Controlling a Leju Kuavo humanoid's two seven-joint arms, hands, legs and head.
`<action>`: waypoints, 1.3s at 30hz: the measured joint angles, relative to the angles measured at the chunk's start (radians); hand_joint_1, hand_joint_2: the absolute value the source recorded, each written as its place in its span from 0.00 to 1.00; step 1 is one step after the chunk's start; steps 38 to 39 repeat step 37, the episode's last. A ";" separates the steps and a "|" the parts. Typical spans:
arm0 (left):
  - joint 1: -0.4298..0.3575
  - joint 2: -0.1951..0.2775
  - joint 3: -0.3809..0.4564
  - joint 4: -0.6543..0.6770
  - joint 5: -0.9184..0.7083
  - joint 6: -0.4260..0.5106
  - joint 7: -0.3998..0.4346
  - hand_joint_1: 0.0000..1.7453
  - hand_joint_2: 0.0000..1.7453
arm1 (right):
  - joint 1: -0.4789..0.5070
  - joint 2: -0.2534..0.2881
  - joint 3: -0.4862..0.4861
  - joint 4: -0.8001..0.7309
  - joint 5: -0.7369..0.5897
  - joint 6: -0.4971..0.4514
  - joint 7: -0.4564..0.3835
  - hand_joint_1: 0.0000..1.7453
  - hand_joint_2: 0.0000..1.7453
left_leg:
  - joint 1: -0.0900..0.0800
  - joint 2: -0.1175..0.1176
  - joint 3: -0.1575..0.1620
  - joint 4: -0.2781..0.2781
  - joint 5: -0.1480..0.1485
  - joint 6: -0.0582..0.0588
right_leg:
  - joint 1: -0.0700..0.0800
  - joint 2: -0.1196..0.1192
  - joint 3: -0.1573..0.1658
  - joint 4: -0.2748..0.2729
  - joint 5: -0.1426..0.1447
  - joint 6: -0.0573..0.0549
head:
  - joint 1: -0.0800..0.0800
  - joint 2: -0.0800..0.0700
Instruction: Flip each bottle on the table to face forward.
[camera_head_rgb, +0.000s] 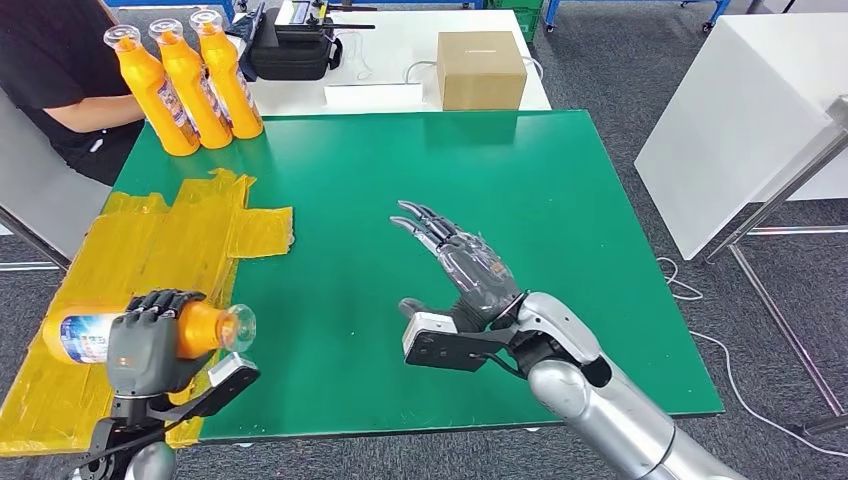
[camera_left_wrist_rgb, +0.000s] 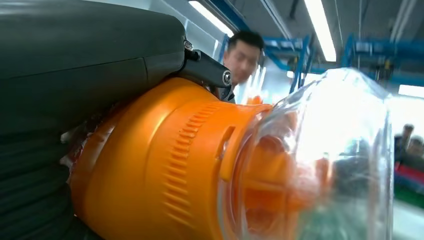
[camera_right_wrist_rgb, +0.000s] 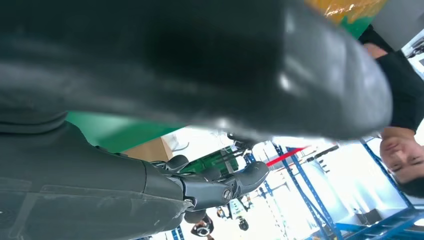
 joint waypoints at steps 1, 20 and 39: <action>0.000 0.006 -0.006 0.022 -0.015 -0.013 0.014 1.00 1.00 | 0.001 0.000 -0.001 -0.002 0.000 0.003 0.001 0.00 0.00 | 0.000 0.000 0.000 0.000 0.000 0.000 | 0.000 0.000 0.000 0.000 0.000 0.000 | 0.000 0.000; -0.024 0.062 -0.056 0.216 -0.099 -0.090 0.124 0.00 0.00 | 0.012 0.000 -0.001 -0.014 0.013 0.023 0.009 0.00 0.00 | 0.000 0.000 0.000 0.000 0.000 0.000 | 0.000 0.000 0.000 0.000 0.000 0.000 | 0.000 0.000; -0.015 0.053 -0.016 0.163 -0.100 0.083 0.120 0.00 0.00 | 0.033 -0.004 -0.002 -0.014 0.017 0.027 0.009 0.00 0.00 | 0.000 0.000 0.000 0.000 0.000 0.000 | 0.000 0.000 0.000 0.000 0.000 0.000 | 0.000 0.000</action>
